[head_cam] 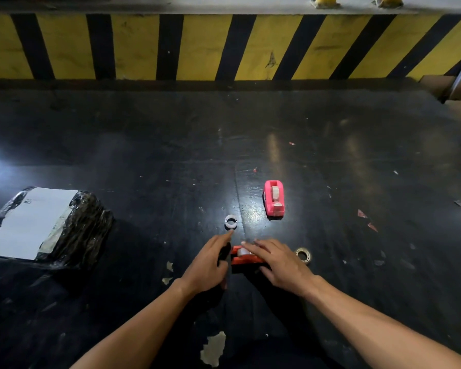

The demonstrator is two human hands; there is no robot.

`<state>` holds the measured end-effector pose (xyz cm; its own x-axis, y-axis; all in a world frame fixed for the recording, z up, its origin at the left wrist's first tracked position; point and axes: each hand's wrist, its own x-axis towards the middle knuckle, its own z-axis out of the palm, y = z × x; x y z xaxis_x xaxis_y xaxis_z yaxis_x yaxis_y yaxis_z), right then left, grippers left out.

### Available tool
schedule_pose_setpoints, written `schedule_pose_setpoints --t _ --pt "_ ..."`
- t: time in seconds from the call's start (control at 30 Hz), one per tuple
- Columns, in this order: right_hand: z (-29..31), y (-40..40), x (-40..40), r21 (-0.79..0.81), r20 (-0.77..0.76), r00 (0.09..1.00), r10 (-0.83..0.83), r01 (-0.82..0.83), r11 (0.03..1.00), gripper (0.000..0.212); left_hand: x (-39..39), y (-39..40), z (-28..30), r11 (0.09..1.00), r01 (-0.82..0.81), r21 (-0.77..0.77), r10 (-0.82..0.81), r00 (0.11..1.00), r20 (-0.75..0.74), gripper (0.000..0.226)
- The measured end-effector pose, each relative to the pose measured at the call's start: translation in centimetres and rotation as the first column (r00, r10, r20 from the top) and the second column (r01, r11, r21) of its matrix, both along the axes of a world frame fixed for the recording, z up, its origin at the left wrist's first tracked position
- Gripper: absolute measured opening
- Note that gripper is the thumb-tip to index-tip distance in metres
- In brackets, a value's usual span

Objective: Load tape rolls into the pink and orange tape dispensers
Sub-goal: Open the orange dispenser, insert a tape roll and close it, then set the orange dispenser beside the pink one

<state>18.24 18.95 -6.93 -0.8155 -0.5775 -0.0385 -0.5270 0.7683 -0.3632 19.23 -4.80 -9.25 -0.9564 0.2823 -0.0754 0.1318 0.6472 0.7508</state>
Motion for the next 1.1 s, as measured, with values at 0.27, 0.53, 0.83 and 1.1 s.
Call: schedule_pose_setpoints --t 0.27,0.53,0.83,1.1 --pt "-0.3 -0.2 -1.4 -0.152 -0.049 0.986 -0.158 0.149 0.977 0.064 -5.0 0.1 0.4 0.980 -0.162 -0.119 0.165 0.986 0.015 0.071" --pt "1.2 -4.2 -7.3 -0.293 0.070 0.837 -0.543 0.538 0.791 0.059 -10.5 0.8 0.9 0.965 0.035 -0.260 -0.013 0.996 0.086 0.053" --pt "0.9 -8.3 -11.1 -0.203 0.158 0.778 -0.608 0.629 0.751 0.054 -13.9 -0.2 1.3 0.937 -0.295 -0.187 0.299 0.954 -0.006 0.036" --pt "0.6 -9.2 -13.0 -0.122 0.131 0.687 -0.715 0.727 0.676 0.060 -15.4 0.6 1.0 0.938 -0.279 -0.204 0.289 0.957 0.019 0.038"
